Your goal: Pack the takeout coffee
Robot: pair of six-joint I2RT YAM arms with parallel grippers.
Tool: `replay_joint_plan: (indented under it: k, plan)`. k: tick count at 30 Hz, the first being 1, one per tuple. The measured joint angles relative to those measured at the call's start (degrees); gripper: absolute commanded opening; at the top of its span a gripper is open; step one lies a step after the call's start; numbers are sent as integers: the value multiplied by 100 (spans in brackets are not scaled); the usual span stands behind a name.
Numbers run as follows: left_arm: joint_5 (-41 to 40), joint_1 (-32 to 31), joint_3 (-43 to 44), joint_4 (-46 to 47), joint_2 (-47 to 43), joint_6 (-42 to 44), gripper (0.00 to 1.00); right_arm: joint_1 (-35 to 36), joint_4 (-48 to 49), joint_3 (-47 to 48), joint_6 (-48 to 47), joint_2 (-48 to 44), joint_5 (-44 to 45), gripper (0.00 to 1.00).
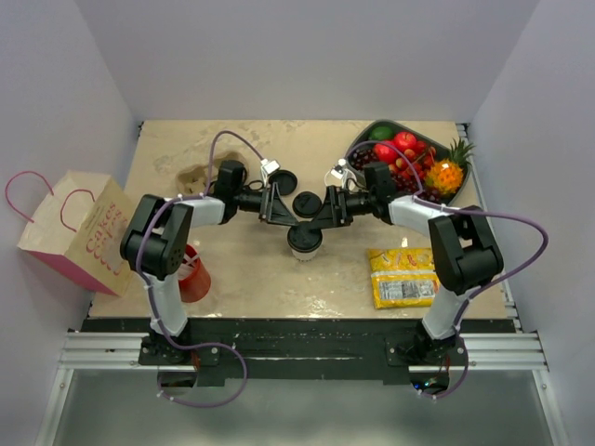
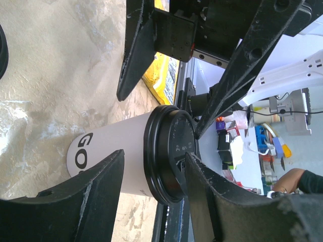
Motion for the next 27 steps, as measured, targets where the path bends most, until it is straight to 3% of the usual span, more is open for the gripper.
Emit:
replay_joint_plan:
  k: [8,27]
  plan:
    - [2,-44,9,125,166,-160,53,-98,157,-114,234,199,-146,73]
    - [11,-55,-22,105,203,-168,51,-192,654,-365,640,291,-356,73]
